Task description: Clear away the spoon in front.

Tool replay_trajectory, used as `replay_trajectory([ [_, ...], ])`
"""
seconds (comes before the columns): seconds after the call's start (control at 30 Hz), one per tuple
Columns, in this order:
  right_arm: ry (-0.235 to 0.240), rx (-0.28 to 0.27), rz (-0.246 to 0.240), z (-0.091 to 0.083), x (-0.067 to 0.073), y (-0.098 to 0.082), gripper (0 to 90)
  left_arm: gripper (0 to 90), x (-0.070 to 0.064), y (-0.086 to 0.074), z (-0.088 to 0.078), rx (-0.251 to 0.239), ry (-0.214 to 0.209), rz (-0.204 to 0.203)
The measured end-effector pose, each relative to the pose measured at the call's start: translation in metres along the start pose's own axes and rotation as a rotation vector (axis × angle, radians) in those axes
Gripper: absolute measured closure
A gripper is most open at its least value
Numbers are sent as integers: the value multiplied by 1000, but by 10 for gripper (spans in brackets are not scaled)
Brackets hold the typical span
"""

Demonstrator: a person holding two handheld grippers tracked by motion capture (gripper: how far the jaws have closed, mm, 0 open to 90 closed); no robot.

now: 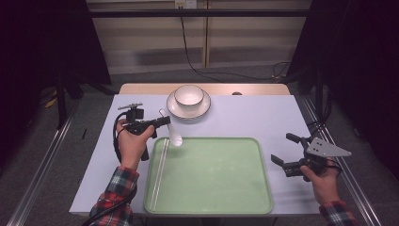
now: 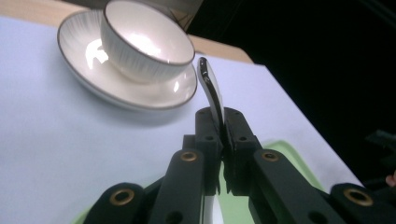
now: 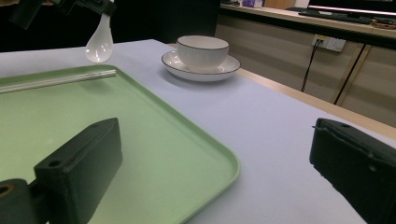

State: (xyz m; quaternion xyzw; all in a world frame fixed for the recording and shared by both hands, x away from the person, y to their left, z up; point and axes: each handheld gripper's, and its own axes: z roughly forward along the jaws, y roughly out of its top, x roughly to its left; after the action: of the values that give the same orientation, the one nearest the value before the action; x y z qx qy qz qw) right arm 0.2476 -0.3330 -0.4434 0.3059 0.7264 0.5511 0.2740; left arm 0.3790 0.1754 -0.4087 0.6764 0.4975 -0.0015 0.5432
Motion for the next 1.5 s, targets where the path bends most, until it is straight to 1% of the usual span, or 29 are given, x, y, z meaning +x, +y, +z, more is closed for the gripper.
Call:
replay_trajectory([
  [0.07,2,5,-8,0,0,0,16,861,0,-6,-1,15,-10,-11],
  [0.1,2,6,-7,0,0,0,16,861,1,-8,-2,20,-4,-2],
  [0.17,1,5,-7,0,0,0,16,861,3,-12,-4,30,-4,-12],
  [0.23,11,8,-1,1,0,0,16,861,5,-15,-5,46,-2,-9],
  [0.27,20,10,-12,1,0,0,17,861,6,-17,-6,53,-2,-14],
  [0.37,5,9,-3,2,1,-1,17,861,8,-23,-8,73,0,-12],
  [0.4,5,8,1,2,1,-1,17,861,8,-24,-8,79,3,-20],
  [0.5,19,15,-11,2,0,-1,17,861,9,-29,-9,95,-3,-19],
  [0.57,15,14,-2,2,1,-1,17,861,9,-31,-8,95,-4,-26],
  [0.63,17,16,-10,2,0,-1,17,861,11,-33,-8,113,-2,-26],
  [0.67,8,10,-7,2,1,-1,17,861,11,-34,-7,116,0,-26],
  [0.7,10,11,-10,3,1,-1,17,861,12,-34,-6,121,-4,-25],
  [0.73,23,19,-8,3,1,-1,18,861,12,-35,-5,128,-3,-26],
  [0.8,22,18,-6,3,1,-1,18,861,11,-37,-3,138,-7,-28],
  [0.83,21,18,-7,3,1,-1,18,861,11,-38,-3,152,-12,-18],
  [0.93,24,17,-10,3,0,-1,18,861,10,-39,-1,149,-24,-27],
  [1.0,23,19,-5,3,1,-1,18,861,10,-40,-1,161,-28,-23],
  [1.03,25,17,0,3,1,-1,18,861,9,-41,-1,161,-37,-35],
  [1.1,27,16,-2,4,1,-1,18,862,9,-42,0,174,-44,-26],
  [1.13,15,13,-3,4,1,-1,18,862,8,-43,0,172,-49,-23],
  [1.23,16,12,-2,5,2,-1,18,862,7,-44,2,169,-48,-21],
  [1.27,23,18,1,5,2,-1,18,861,7,-44,3,170,-50,-10],
  [1.3,29,21,-3,5,2,-1,18,860,5,-44,4,168,-45,-6],
  [1.33,25,18,-5,5,2,-1,18,859,4,-45,6,160,-44,7],
  [1.4,31,21,-4,5,2,-1,18,853,4,-46,9,160,-36,27],
  [1.43,26,21,-6,5,2,-1,18,850,4,-46,12,169,-36,30],
  [1.47,22,22,-6,5,3,-1,18,844,2,-47,15,168,-32,22],
  [1.5,14,16,-6,5,3,-1,18,839,3,-48,16,177,-37,31],
])
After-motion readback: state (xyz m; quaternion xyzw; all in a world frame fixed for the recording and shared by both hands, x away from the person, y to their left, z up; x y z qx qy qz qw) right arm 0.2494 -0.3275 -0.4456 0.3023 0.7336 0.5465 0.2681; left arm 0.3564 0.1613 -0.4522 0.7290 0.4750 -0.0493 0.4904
